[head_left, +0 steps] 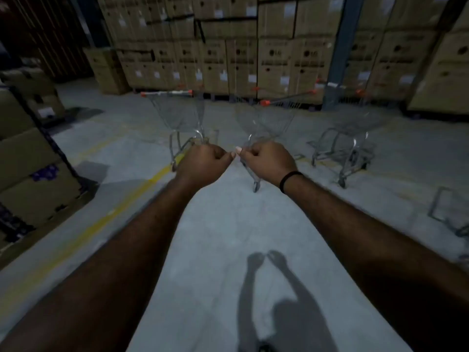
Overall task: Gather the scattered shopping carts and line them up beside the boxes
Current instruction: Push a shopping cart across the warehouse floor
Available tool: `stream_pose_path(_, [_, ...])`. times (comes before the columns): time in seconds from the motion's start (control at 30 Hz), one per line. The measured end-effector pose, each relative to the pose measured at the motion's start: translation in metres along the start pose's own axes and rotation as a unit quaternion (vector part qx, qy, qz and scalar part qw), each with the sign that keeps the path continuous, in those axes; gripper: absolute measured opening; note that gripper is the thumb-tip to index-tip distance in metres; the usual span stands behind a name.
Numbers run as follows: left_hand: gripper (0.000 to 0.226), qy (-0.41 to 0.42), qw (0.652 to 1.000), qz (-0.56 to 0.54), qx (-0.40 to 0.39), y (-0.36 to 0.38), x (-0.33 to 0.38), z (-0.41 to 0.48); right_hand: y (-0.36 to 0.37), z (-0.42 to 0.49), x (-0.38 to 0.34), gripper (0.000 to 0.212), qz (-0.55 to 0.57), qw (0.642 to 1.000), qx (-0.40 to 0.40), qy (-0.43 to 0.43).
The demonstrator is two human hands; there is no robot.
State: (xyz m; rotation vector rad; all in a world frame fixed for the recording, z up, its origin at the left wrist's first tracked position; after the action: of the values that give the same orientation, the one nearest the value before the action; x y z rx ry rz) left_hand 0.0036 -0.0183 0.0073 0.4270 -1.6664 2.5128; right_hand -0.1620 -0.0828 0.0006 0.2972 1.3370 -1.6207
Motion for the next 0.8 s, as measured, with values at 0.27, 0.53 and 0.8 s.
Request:
stream_pose_path(0.27, [0.036, -0.177, 0.962, -0.179, -0.101, 0.118, -0.032, 0.031, 0.085, 0.038, 0.099, 0.045, 0.168, 0.975, -0.080, 0.124])
stream_pose_path(0.53, [0.041, -0.266, 0.934, -0.206, -0.119, 0.175, -0.129, 0.089, 0.172, 0.121, 0.156, 0.040, 0.234, 0.944, -0.115, 0.203])
stream_pose_path(0.8, [0.056, -0.290, 0.916, -0.255, -0.105, 0.212, -0.261, 0.225, 0.280, 0.286, 0.166, 0.037, 0.233, 0.955, -0.088, 0.163])
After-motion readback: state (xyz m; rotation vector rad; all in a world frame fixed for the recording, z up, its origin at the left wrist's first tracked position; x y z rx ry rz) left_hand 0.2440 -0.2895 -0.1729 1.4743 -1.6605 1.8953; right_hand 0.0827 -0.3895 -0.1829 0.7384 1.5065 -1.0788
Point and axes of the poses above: each hand's wrist, its own z-axis towards the middle knuckle, its own y-axis out of the palm, x = y × z, the point moved 2 cm from there along z, towards the middle knuckle, and after that the axes turned 10 degrees about z, right-handed, at the moved point
